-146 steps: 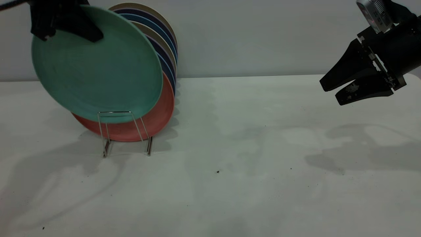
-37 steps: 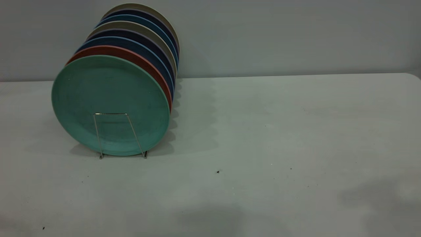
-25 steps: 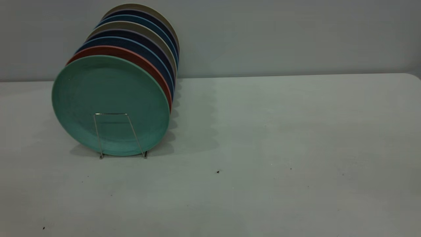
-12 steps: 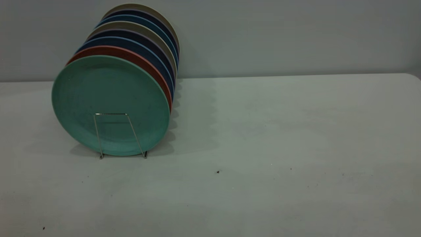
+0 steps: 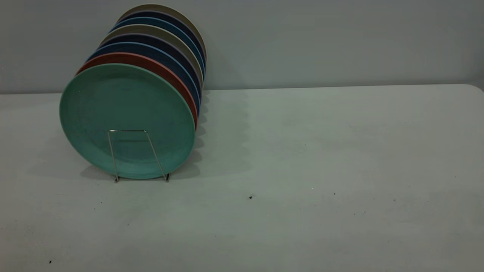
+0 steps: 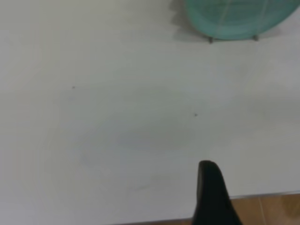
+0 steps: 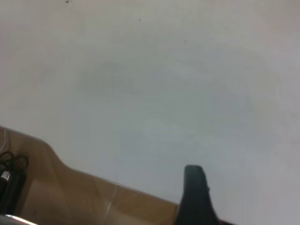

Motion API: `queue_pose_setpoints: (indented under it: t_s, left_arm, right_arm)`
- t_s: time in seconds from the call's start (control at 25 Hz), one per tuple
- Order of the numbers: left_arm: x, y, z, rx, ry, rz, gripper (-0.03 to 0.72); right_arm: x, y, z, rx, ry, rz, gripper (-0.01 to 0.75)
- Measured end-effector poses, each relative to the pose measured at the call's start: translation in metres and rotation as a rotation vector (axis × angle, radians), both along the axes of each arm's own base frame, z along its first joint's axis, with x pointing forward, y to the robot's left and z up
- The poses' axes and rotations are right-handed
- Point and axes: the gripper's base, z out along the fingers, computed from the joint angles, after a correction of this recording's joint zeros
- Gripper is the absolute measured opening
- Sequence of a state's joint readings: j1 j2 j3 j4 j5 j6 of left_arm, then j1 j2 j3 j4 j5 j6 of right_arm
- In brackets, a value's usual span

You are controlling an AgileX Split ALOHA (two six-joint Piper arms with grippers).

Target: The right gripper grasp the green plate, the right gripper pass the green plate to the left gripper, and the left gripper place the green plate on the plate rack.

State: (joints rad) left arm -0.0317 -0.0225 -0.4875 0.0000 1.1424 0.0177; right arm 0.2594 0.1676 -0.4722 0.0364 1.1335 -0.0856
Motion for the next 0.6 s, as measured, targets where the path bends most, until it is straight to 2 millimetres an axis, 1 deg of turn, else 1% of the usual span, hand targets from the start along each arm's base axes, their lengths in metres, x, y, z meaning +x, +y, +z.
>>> queue_pose_setpoints:
  t_s: [0.6]
  left_arm:
    - [0.0002, -0.0011, 0.0003, 0.004, -0.005, -0.018, 0.487]
  right_arm:
    - [0.0000, 0.0001, 0.0000, 0.002, 0.000, 0.000, 0.579]
